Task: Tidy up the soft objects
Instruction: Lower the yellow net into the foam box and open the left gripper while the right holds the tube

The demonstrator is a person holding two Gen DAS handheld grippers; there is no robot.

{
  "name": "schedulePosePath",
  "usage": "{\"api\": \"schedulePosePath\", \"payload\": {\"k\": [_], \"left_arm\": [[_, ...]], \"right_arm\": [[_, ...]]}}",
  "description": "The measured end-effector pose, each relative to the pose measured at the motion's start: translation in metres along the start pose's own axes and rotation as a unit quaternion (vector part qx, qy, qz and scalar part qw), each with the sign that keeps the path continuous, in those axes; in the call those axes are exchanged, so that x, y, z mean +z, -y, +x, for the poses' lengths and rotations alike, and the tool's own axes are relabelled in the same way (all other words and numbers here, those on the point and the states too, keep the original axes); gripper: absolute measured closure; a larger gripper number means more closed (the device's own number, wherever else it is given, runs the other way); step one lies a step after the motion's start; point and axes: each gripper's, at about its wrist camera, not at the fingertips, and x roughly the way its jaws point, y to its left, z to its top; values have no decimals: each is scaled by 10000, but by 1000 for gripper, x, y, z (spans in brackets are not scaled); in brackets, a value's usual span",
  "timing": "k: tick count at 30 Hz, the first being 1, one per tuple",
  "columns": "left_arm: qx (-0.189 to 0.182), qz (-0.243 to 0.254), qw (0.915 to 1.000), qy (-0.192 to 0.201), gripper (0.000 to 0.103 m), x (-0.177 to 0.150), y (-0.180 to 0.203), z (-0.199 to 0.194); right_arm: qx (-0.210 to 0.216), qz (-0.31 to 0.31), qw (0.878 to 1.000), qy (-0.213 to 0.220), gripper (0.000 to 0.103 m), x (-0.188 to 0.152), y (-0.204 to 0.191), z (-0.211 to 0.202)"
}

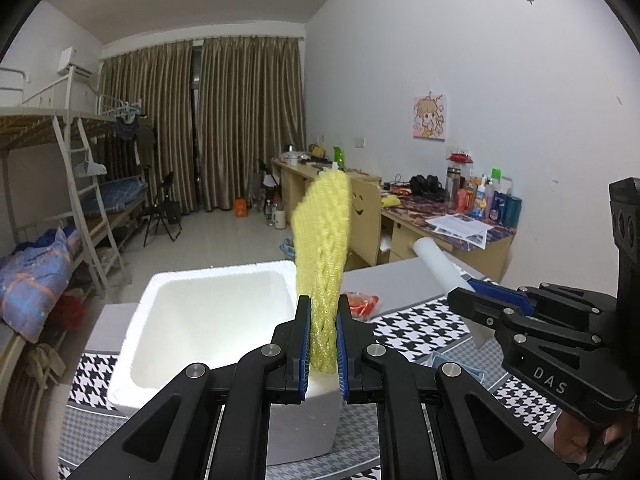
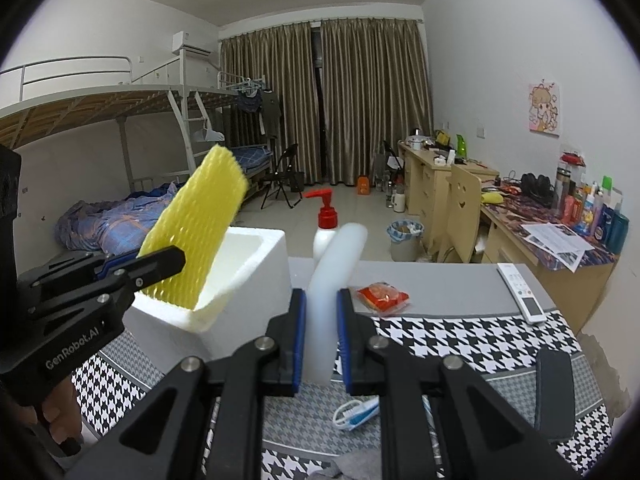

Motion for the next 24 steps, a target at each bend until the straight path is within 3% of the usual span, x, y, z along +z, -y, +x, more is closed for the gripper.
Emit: {"api": "schedulePosePath", "payload": {"k": [24], "left_arm": [[538, -169, 9984, 50, 91, 11, -29, 1]], "right_arm": [[528, -273, 9982, -4, 85, 17, -32, 18]]}}
